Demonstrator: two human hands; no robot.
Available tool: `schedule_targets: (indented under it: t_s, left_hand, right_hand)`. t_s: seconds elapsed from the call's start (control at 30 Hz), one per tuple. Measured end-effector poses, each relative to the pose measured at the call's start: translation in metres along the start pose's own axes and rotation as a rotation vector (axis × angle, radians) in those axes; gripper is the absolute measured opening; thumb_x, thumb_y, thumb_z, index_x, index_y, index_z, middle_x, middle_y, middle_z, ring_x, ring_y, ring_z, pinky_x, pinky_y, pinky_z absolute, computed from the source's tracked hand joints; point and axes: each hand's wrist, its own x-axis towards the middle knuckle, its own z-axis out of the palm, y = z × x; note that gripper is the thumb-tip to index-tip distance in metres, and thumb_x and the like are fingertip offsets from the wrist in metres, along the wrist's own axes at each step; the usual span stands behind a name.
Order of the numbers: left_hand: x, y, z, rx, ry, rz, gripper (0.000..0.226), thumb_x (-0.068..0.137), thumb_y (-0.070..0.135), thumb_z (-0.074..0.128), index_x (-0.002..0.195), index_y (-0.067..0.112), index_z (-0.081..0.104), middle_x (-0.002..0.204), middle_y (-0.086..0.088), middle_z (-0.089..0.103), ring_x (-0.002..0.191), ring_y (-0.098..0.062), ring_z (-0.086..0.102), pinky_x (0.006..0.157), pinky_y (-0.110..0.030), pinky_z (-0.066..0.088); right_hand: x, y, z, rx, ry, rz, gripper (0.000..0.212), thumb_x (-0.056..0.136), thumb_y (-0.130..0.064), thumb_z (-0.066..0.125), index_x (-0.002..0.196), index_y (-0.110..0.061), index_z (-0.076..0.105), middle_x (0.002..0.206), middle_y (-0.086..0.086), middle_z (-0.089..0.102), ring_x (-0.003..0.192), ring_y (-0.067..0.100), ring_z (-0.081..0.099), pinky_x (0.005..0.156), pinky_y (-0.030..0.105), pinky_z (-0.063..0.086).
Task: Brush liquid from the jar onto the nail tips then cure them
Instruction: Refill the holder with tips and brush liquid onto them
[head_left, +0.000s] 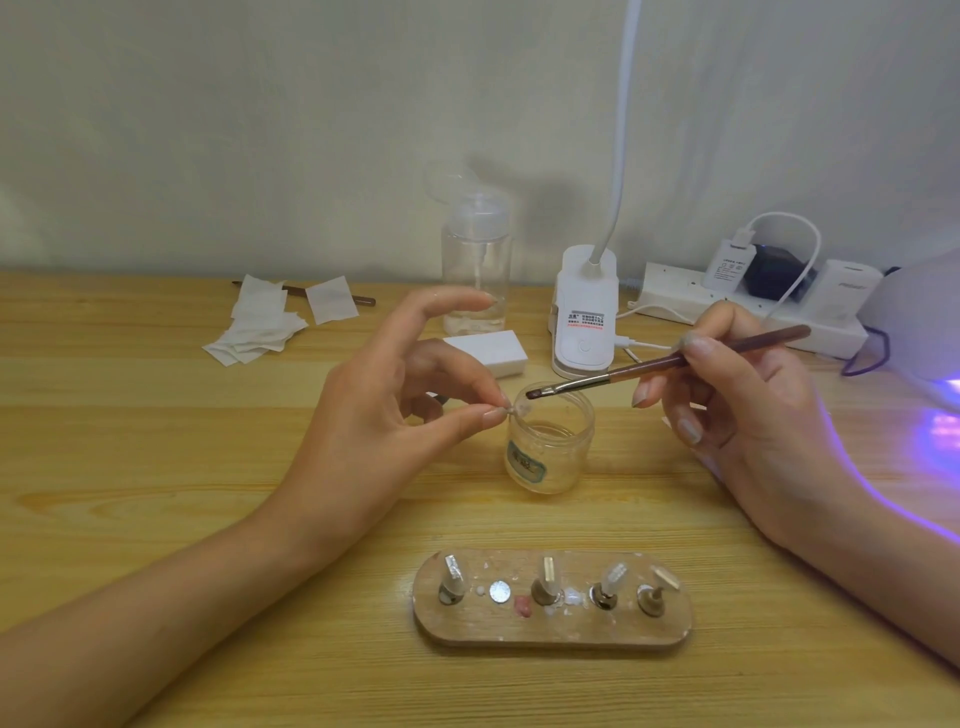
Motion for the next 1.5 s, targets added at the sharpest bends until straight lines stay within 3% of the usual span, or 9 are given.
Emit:
schedule_targets:
  t_s: [0.17,0.27,0.4,0.57,0.7,0.83,0.97,1.33,1.5]
  left_hand:
    - [-0.0002,0.0,0.0,-0.011,-0.004,-0.01,0.055,0.08,0.015,0.076,0.128,0.03,0.054,0.084,0.0,0.074,0.086,-0.021,0.071,0.076,-0.051,0.054]
    - [-0.0002,0.0001,0.0001,-0.018,-0.004,-0.017,0.054,0.08,0.015,0.076,0.127,0.031,0.054,0.084,0.0,0.075,0.087,-0.021,0.071,0.077,-0.053,0.054]
    - [-0.0008,0.0005,-0.0003,-0.017,-0.007,-0.017,0.054,0.08,0.015,0.076,0.127,0.031,0.054,0.084,-0.001,0.074,0.087,-0.02,0.071,0.076,-0.052,0.054]
    - [-0.0009,0.0005,-0.0003,-0.023,-0.007,-0.025,0.054,0.079,0.015,0.076,0.126,0.03,0.055,0.083,0.0,0.074,0.085,-0.02,0.071,0.074,-0.048,0.054]
    - [-0.001,0.0003,-0.0008,-0.025,-0.005,-0.031,0.054,0.079,0.015,0.077,0.126,0.03,0.055,0.084,0.0,0.075,0.086,-0.018,0.072,0.077,-0.048,0.055]
    - [-0.0004,-0.0002,-0.0007,-0.02,0.002,-0.044,0.054,0.078,0.015,0.077,0.125,0.031,0.055,0.083,0.002,0.075,0.085,-0.016,0.073,0.081,-0.052,0.057]
    - [-0.0002,-0.0006,-0.0007,-0.034,0.0,-0.055,0.054,0.078,0.015,0.078,0.125,0.031,0.056,0.084,0.001,0.075,0.085,-0.016,0.073,0.08,-0.049,0.055]
    - [-0.0007,0.0002,-0.0009,-0.013,-0.003,-0.056,0.053,0.082,0.008,0.078,0.125,0.028,0.056,0.084,0.001,0.075,0.086,-0.014,0.074,0.083,-0.055,0.056]
    - [-0.0008,0.0003,-0.0011,-0.022,-0.01,-0.063,0.053,0.081,0.011,0.078,0.125,0.028,0.056,0.084,0.0,0.075,0.085,-0.015,0.074,0.082,-0.051,0.057]
  right_hand:
    - [-0.0012,-0.0008,0.0027,-0.059,-0.005,0.012,0.019,0.088,-0.031,0.059,0.07,-0.029,0.052,0.073,0.014,0.071,0.046,0.014,0.043,0.045,0.032,0.019]
    - [0.0,0.0008,-0.0008,-0.062,0.059,0.037,0.019,0.088,-0.029,0.057,0.07,-0.027,0.05,0.07,0.012,0.069,0.046,0.011,0.041,0.043,0.029,0.017]
    - [-0.0006,-0.0002,-0.0005,-0.002,-0.034,-0.012,0.02,0.092,-0.027,0.057,0.073,-0.027,0.052,0.073,0.012,0.071,0.046,0.013,0.045,0.042,0.018,0.032]
    - [-0.0007,-0.0013,0.0004,-0.059,0.027,0.043,0.021,0.086,-0.029,0.059,0.067,-0.03,0.052,0.069,0.011,0.069,0.046,0.012,0.044,0.043,0.023,0.022]
    - [-0.001,-0.0028,-0.0002,0.009,0.013,0.023,0.019,0.089,-0.027,0.057,0.072,-0.024,0.05,0.069,0.011,0.069,0.046,0.012,0.045,0.041,0.016,0.035]
    - [-0.0023,-0.0038,0.0044,-0.066,-0.071,-0.017,0.017,0.085,-0.037,0.061,0.071,-0.03,0.053,0.073,0.012,0.071,0.046,0.014,0.046,0.04,0.019,0.027]
    - [-0.0022,-0.0019,0.0029,-0.083,0.001,0.01,0.02,0.089,-0.026,0.056,0.07,-0.028,0.051,0.069,0.012,0.07,0.045,0.013,0.043,0.039,0.016,0.028]
    - [-0.0013,-0.0009,0.003,-0.062,-0.068,-0.048,0.016,0.085,-0.038,0.061,0.072,-0.031,0.054,0.074,0.012,0.072,0.044,0.014,0.045,0.039,0.016,0.031]
    - [-0.0007,-0.0003,0.0021,-0.069,-0.013,-0.037,0.017,0.089,-0.031,0.058,0.073,-0.028,0.051,0.073,0.014,0.071,0.044,0.015,0.044,0.037,0.02,0.024]
